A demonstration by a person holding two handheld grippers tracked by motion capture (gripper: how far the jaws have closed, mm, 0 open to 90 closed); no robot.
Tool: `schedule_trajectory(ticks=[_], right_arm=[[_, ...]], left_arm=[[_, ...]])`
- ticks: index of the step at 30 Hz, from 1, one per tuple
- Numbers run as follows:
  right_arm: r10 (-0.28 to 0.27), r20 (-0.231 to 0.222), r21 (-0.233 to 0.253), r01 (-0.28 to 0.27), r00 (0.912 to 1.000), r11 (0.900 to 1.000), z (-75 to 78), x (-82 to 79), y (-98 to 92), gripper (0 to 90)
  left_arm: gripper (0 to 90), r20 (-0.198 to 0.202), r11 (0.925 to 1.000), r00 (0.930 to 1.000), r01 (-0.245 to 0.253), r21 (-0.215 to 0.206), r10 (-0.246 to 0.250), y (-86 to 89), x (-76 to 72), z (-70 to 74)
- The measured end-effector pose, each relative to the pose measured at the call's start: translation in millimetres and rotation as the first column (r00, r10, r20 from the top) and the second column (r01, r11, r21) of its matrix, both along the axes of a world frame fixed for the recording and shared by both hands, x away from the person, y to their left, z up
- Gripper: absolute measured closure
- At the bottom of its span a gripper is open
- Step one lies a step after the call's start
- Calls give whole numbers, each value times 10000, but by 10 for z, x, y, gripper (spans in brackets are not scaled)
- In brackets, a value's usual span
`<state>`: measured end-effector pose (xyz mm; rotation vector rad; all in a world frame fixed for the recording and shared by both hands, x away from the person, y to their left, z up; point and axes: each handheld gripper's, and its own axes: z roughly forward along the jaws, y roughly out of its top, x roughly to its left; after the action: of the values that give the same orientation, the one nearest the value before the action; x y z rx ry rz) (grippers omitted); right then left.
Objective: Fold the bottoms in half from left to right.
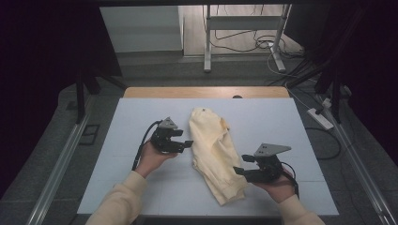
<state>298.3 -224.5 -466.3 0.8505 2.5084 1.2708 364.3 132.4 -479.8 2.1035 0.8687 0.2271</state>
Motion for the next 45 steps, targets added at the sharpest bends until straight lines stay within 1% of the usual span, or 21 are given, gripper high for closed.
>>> schedule_trajectory(ticks=[2, 3, 6, 7, 11, 14, 16, 21, 24, 29, 32, 35, 37, 39, 40, 42, 45], right_arm=[[40, 1, -21, -40, 10000, 10000, -1, -13, 3, 404], [38, -5, 3, -38, 10000, 10000, -3, -18, 3, 404], [122, 1, 110, -122, 9999, 9999, 17, -41, 4, 406], [139, 66, 139, -140, 9999, 9998, 29, -53, 11, 406], [337, 100, 262, -340, 9994, 9991, 67, -92, 65, 406], [522, 116, 240, -525, 9986, 9983, 75, -120, 123, 406], [627, 69, 302, -629, 9980, 9976, 75, -130, 170, 406], [1046, -104, 178, -1044, 9945, 9944, 63, -137, 339, 406], [1173, -260, -126, -1177, 9928, 9930, -4, -123, 413, 407], [1181, -544, -675, -1216, 9915, 9903, -147, -94, 473, 406], [1300, -666, -1007, -1362, 9893, 9855, -207, -111, 509, 404], [1375, -681, -1389, -1458, 9882, 9795, -255, -149, 545, 412], [1387, -702, -1558, -1482, 9878, 9766, -289, -159, 564, 423], [1252, -909, -1650, -1389, 9880, 9765, -311, -149, 565, 439], [1177, -1012, -1609, -1330, 9879, 9780, -324, -141, 562, 450], [1339, -1045, -1498, -1487, 9855, 9775, -356, -132, 553, 494], [1366, -1143, -1438, -1525, 9840, 9778, -380, -131, 560, 507]], left_arm=[[321, 37, 10000, 10000, -6, 79, 6, 21, -63, 1], [321, 45, 10000, 10000, 24, 43, -24, 33, -101, 1], [321, 157, 9997, 9998, 83, 212, -86, 77, -220, 5], [321, 156, 9997, 9998, 84, 214, -87, 99, -252, 4], [321, 84, 9999, 10000, 17, 139, -18, 192, -352, -13], [321, 2, 9995, 9999, -101, 301, 101, 254, -397, -34], [318, -134, 9995, 9997, -183, 266, 187, 294, -410, -52], [312, -174, 9993, 9996, -220, 307, 226, 342, -454, -66], [310, -247, 9989, 9994, -221, 412, 232, 342, -445, -84], [303, -310, 9987, 9993, -189, 473, 204, 327, -428, -101], [300, -271, 9986, 9994, -208, 477, 221, 322, -426, -103], [302, -69, 9983, 9997, -226, 544, 230, 315, -438, -89], [301, -78, 9984, 9998, -201, 536, 205, 312, -439, -86], [301, -87, 9982, 9998, -183, 571, 188, 314, -436, -90], [301, -109, 9984, 9997, -207, 532, 213, 315, -434, -92], [301, -109, 9983, 9997, -221, 536, 227, 326, -428, -93], [301, -87, 9981, 9996, -256, 561, 261, 337, -423, -97]])
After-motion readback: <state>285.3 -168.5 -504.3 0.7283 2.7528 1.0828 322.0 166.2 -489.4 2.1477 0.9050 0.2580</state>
